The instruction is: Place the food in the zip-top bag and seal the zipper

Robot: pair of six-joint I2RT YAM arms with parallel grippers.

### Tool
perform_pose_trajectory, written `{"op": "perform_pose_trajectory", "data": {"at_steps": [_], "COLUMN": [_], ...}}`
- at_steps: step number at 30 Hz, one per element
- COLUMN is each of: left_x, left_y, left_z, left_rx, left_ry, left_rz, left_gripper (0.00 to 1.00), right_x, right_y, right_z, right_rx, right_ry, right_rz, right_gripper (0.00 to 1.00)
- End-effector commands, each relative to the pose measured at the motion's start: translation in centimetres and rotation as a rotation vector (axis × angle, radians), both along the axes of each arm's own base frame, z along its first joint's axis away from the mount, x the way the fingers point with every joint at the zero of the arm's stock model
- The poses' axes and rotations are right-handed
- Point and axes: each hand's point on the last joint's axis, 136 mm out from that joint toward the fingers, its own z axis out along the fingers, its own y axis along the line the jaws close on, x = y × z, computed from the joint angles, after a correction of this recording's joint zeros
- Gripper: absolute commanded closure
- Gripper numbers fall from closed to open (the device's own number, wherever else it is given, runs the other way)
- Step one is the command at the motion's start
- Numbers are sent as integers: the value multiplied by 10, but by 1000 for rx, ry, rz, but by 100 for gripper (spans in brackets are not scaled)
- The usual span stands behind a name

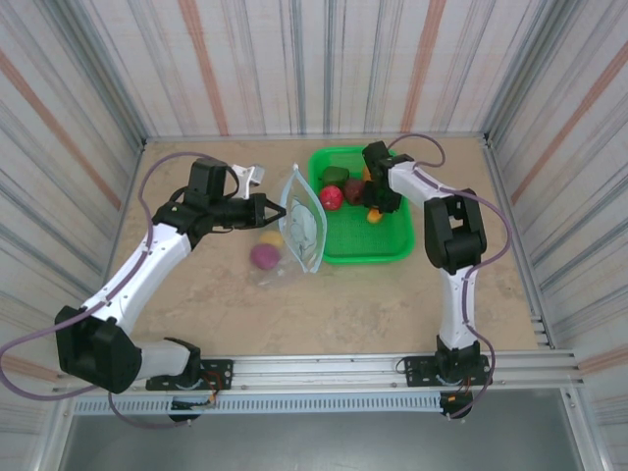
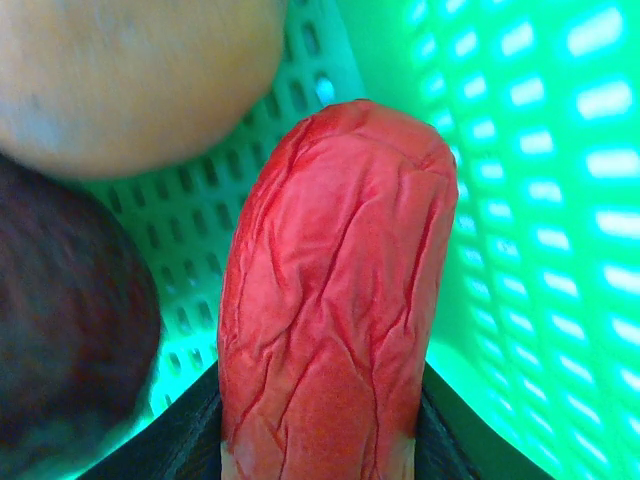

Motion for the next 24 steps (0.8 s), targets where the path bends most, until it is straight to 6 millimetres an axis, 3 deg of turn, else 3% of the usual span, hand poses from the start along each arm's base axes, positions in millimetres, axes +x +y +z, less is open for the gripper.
{"op": "perform_pose_trajectory", "data": {"at_steps": [1, 7, 10, 17, 19, 22, 24], "left_x": [1, 0, -1, -8, -12, -16, -17], "left_y": [0, -3, -6, -17, -21, -23, -22], "left_z": [-2, -1, -1, 2, 4, 9, 11], "left_rx": [-18, -38, -51, -79, -80, -81, -88], "left_ry": [14, 21, 25, 40, 46, 52, 59], "left_rz": [-5, -17, -30, -75, -89, -86, -77], "left_gripper": [100, 100, 100, 100, 100, 100, 100], "right_x": [-10, -46, -68, -128, -147, -173, -183], "right_y": [0, 7, 17, 85, 107, 137, 153], "right_z": [41, 91, 127, 233, 254, 271, 270], "right_rx": [40, 89, 135, 360, 407, 473, 499], "right_ry": [-71, -165, -247, -525, -577, -616, -606], "right_rz": [-4, 46, 105, 422, 525, 652, 698], "right_gripper": [63, 66, 67, 68, 68, 68, 68]}}
